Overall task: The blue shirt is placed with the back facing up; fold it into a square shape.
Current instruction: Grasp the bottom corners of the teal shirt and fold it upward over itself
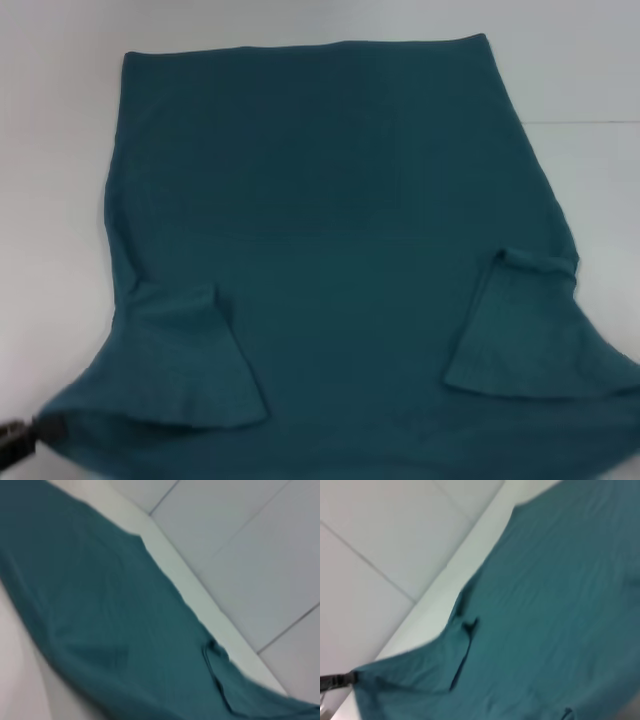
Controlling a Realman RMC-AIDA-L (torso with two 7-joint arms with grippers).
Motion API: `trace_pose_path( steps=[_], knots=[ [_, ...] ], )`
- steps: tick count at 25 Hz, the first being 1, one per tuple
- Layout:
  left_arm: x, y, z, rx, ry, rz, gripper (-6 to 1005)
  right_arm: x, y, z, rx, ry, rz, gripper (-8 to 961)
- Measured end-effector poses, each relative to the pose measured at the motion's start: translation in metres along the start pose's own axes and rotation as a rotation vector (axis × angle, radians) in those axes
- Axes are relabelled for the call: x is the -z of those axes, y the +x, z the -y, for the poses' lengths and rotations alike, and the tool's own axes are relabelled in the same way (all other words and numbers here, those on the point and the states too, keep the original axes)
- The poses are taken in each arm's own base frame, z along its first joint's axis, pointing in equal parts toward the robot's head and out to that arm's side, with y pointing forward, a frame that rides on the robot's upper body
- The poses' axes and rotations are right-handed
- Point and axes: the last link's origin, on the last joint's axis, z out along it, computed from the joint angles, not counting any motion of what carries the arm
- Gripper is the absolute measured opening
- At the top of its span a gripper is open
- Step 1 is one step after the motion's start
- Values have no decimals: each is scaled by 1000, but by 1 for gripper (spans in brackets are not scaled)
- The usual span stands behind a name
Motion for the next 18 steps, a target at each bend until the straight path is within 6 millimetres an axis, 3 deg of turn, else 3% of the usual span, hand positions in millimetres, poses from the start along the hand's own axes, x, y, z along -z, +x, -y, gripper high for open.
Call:
trace_pose_path(
  steps=[5,8,11,12,15,18],
  knots=[
    [-17,44,10,-57,-9,-92,20,-12,-33,12,49,51,71,31],
    [-34,71,19,-74,-3,-141,20,-30,-62,22,82,104,116,31],
    [-57,103,29,-79,25,-185,20,-39,-75,25,92,126,146,31],
    [-60,108,31,-80,33,-195,20,-47,-90,28,93,144,191,31],
    [-75,134,40,-76,82,-266,20,-54,-103,30,92,164,241,31],
    [-82,147,44,-68,114,-314,20,-64,-123,37,97,213,299,31]
  ],
)
